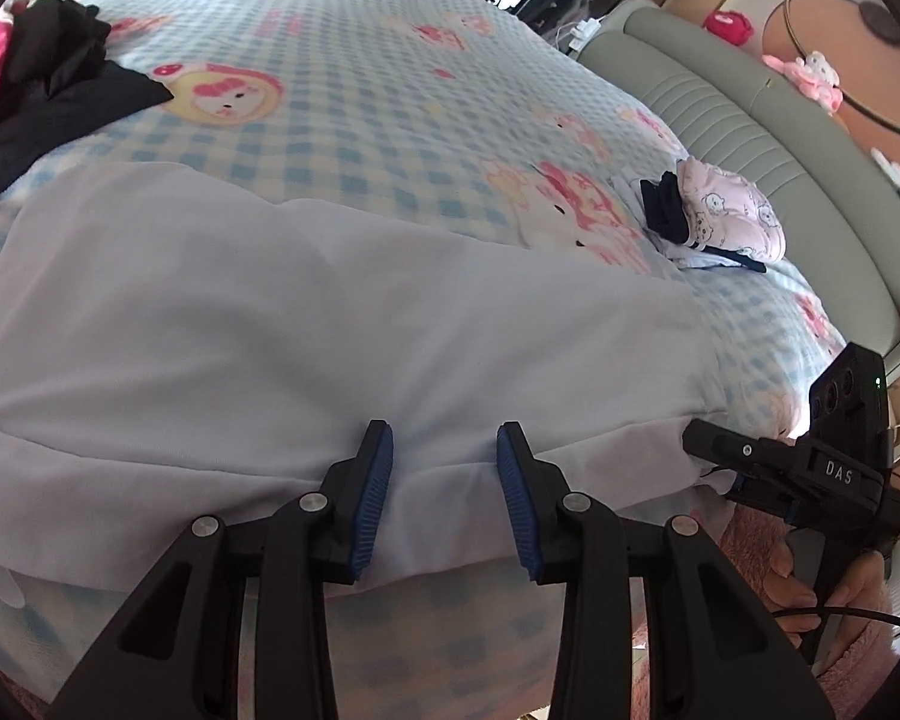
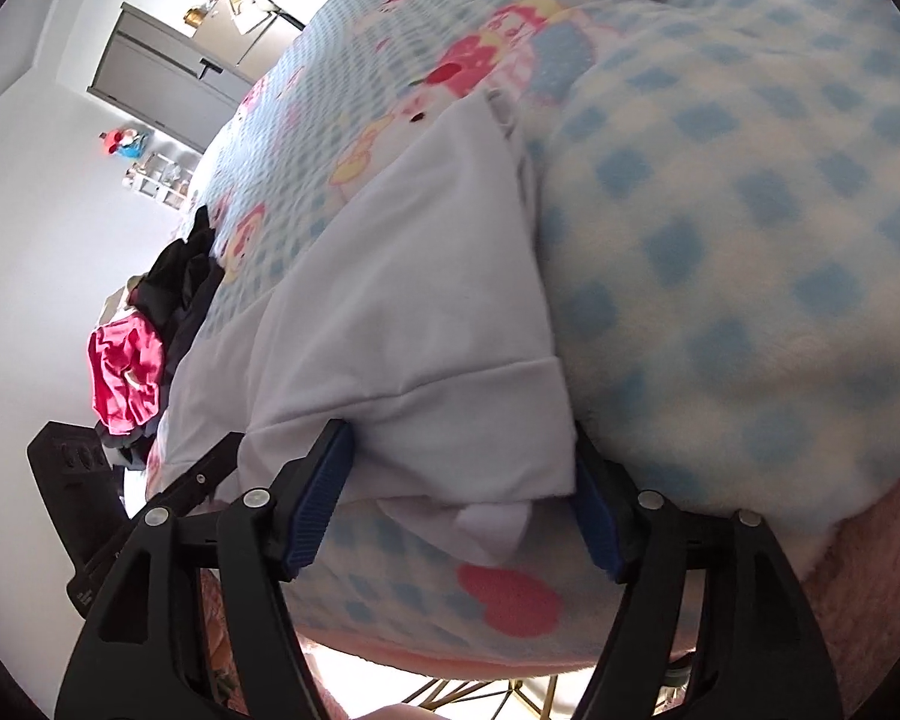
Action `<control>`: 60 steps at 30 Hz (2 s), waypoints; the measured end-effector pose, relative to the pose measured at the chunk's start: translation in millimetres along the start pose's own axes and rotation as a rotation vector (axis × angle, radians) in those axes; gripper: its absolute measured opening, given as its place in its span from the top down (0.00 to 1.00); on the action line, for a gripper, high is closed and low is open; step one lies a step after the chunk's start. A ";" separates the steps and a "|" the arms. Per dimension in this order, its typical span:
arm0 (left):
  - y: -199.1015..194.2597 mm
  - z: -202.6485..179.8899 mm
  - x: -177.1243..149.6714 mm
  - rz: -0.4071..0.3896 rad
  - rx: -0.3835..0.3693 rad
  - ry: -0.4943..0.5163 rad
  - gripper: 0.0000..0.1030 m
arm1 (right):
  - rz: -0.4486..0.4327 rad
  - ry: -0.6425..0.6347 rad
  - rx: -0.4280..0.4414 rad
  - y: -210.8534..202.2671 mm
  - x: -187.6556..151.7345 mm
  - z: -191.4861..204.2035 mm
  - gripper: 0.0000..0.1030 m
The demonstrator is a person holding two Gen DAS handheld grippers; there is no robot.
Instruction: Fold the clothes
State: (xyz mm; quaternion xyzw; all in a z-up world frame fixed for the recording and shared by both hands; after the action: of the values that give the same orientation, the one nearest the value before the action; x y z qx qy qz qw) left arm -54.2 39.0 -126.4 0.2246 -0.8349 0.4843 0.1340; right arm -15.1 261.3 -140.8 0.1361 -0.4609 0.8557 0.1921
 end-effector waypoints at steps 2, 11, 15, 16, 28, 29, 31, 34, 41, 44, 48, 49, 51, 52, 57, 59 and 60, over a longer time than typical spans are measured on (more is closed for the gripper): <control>-0.6 1.0 -0.6 0.002 -0.004 -0.002 0.63 | -0.016 0.005 0.041 -1.4 2.1 4.9 0.51; -29.6 -47.8 13.6 -0.080 -0.148 0.078 0.62 | -0.104 0.082 0.051 -22.4 4.9 -2.1 0.59; 4.1 -59.3 2.0 0.021 -0.135 0.095 0.62 | -0.137 0.131 0.099 -25.3 10.5 -5.5 0.50; 15.4 -56.9 -1.8 0.055 -0.115 0.086 0.62 | -0.132 0.143 0.106 -22.5 11.9 -6.6 0.50; 4.2 -12.2 -0.6 0.080 -0.197 -0.124 0.67 | -0.169 -0.276 0.160 -18.6 46.1 113.9 0.75; -5.4 -2.2 3.8 0.061 -0.220 -0.176 0.65 | -0.161 -0.299 0.171 -16.6 45.9 121.7 0.75; -24.0 18.6 13.0 0.021 -0.274 -0.278 0.60 | -0.142 -0.334 0.195 -12.7 43.4 134.2 0.75; -43.3 39.8 24.4 -0.016 -0.378 -0.391 0.51 | -0.097 -0.381 0.223 1.5 35.9 153.1 0.75; -58.7 38.4 39.3 -0.054 -0.498 -0.422 0.38 | 0.053 -0.490 0.232 44.4 8.4 191.8 0.66; -54.1 43.8 38.2 -0.055 -0.418 -0.398 0.40 | 0.093 -0.484 0.258 49.5 -1.8 195.0 0.64; -48.6 51.6 36.7 -0.057 -0.307 -0.363 0.67 | 0.079 -0.457 0.269 35.9 -4.5 183.6 0.62; -47.3 53.5 36.3 -0.058 -0.279 -0.354 0.68 | 0.058 -0.444 0.258 29.0 -1.6 177.9 0.62; -44.9 57.1 34.6 -0.055 -0.256 -0.352 0.68 | 0.005 -0.409 0.229 14.8 6.5 165.2 0.62; -45.4 59.2 33.4 -0.047 -0.272 -0.361 0.69 | -0.025 -0.384 0.205 8.7 13.1 156.6 0.62; -43.8 52.2 31.0 -0.003 -0.384 -0.351 0.42 | 0.038 -0.297 -0.007 35.5 20.4 108.5 0.61; -42.0 47.1 30.0 -0.028 -0.294 -0.304 0.50 | 0.058 -0.280 -0.001 48.6 14.4 106.9 0.61; -41.2 45.4 30.5 -0.044 -0.231 -0.274 0.61 | 0.054 -0.269 0.011 51.1 13.0 108.4 0.61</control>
State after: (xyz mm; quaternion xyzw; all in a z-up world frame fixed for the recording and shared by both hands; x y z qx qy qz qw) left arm -60.0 -25.7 -104.6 0.2896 -0.8904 0.3469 0.0546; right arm -43.9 147.2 -114.8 0.2381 -0.4814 0.8370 0.1046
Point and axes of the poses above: each gripper's, at about its wrist camera, not at the fingertips, and y roughly the way its jaws point, z to its left, x to its top, the point moved 7 cm from there along y, roughly the way its jaws point, and after that the axes turned 10 degrees about -y, right-handed, at the moved point
